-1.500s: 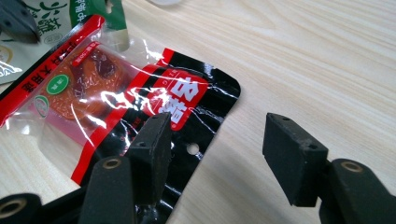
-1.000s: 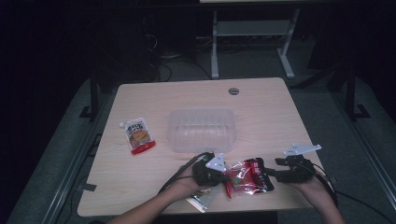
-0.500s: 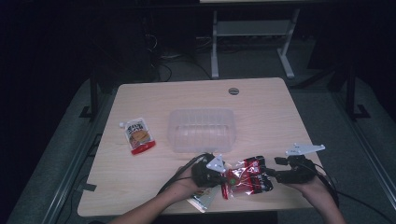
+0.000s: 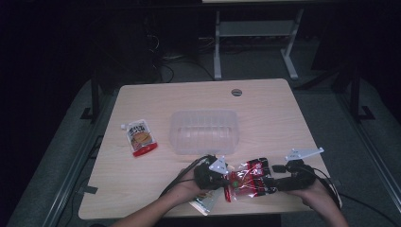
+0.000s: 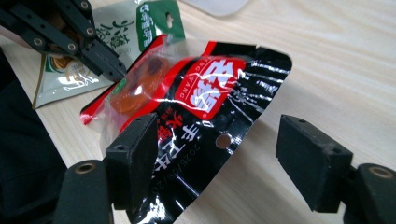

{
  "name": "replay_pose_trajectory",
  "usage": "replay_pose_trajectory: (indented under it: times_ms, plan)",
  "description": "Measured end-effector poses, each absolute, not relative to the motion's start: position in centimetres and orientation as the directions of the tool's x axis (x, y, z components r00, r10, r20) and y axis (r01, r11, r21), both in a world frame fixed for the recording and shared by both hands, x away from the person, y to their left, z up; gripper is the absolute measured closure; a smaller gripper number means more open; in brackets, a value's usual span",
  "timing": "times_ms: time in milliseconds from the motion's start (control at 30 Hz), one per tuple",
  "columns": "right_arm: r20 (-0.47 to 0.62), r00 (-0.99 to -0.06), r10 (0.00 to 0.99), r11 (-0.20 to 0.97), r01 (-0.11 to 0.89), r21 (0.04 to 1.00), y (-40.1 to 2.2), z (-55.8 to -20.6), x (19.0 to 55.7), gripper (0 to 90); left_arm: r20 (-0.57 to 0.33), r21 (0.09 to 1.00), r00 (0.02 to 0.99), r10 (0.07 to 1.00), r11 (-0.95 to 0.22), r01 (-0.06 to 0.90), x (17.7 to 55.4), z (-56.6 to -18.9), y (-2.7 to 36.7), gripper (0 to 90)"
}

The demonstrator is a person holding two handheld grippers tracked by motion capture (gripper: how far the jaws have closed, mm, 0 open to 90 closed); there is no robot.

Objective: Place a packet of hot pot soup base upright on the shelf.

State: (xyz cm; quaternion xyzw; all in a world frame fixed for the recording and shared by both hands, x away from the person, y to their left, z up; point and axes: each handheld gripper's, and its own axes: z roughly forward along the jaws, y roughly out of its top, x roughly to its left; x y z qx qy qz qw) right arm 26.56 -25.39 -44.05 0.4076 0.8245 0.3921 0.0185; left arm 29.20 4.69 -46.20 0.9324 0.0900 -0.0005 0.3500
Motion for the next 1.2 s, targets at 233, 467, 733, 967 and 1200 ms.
replay_pose_trajectory:
  times_ms: [233,467,733,967,1200]
  plan:
    - [0.351,-0.673,0.651,0.359,0.680,0.639,-25.0,-45.2,27.2,28.8,-0.079,0.659,0.980,0.180,-0.729,0.187,29.1,-46.3,4.6,89.8]
    - [0.415,-0.656,0.631,0.349,0.718,0.603,-25.0,-46.1,27.7,29.1,-0.072,0.660,0.981,0.180,-0.729,0.182,29.0,-46.3,4.6,89.8]
    - [0.441,-0.694,0.569,0.360,0.692,0.625,-24.5,-45.9,27.6,40.4,-0.069,0.658,0.981,0.179,-0.731,0.179,29.0,-46.3,4.5,89.9]
    - [0.434,-0.725,0.536,0.333,0.653,0.680,-24.5,-45.1,27.4,63.6,-0.070,0.660,0.982,0.178,-0.730,0.179,29.0,-46.3,4.6,89.9]
    - [0.418,-0.756,0.504,0.322,0.613,0.721,-24.4,-44.6,27.3,83.0,-0.068,0.661,0.982,0.177,-0.729,0.177,29.0,-46.3,4.5,89.9]
